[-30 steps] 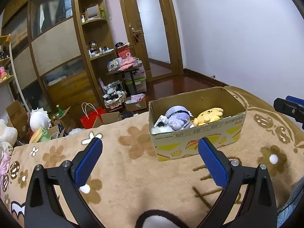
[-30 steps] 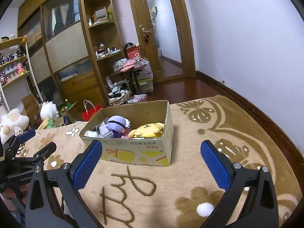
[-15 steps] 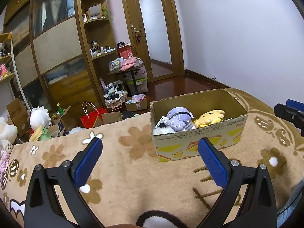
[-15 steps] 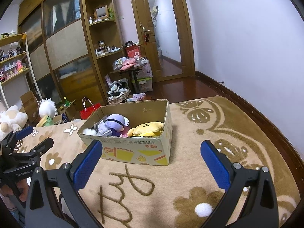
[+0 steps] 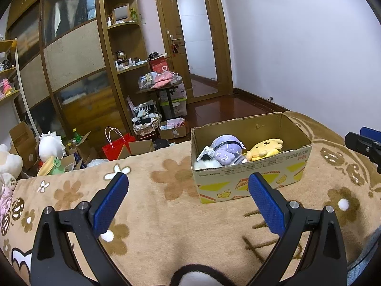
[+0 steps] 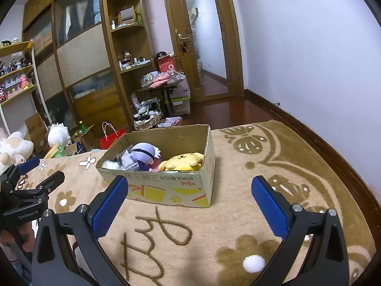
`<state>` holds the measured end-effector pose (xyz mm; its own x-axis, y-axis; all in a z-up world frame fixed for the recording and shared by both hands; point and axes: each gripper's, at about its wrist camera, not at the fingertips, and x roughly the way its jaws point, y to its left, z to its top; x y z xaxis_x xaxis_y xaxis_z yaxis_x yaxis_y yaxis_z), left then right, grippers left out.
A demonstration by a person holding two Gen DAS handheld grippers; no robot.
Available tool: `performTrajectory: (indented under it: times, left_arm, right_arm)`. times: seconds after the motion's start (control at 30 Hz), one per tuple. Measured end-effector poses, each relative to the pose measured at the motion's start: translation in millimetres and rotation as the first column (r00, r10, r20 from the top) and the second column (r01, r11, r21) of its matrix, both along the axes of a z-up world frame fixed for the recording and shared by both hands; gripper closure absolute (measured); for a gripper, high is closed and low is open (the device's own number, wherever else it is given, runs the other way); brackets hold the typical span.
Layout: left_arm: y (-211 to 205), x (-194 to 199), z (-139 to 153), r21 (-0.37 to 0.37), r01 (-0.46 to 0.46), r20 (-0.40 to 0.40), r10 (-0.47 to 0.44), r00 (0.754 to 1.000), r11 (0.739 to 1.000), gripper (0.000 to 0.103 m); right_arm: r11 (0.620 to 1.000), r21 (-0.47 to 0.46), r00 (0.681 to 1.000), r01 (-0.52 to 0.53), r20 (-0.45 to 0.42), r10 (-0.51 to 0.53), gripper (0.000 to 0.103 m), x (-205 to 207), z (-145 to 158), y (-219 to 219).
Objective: Organize soft objects
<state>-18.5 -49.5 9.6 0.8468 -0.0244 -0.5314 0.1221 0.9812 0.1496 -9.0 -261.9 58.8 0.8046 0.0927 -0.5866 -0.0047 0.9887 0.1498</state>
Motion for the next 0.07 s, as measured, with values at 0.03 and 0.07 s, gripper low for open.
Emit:
performTrajectory:
  times: [0.03,0.07]
  left_arm:
    - [0.2,0.3,-0.2,0.003,-0.003,0.0,0.003,1.0,1.0,0.003]
    - [0.2,0.8,-0.6,0.005,-0.006,-0.001,0.006,1.0,1.0,0.003]
  right_arm:
    - [1.0,0.001,1.0,0.0,0.0,0.0,0.0,0.0,-0.4,-0.5]
    - [1.0,0.002,1.0,0.001,-0.001,-0.001,0.0,-0.1,-0.5,-1.0]
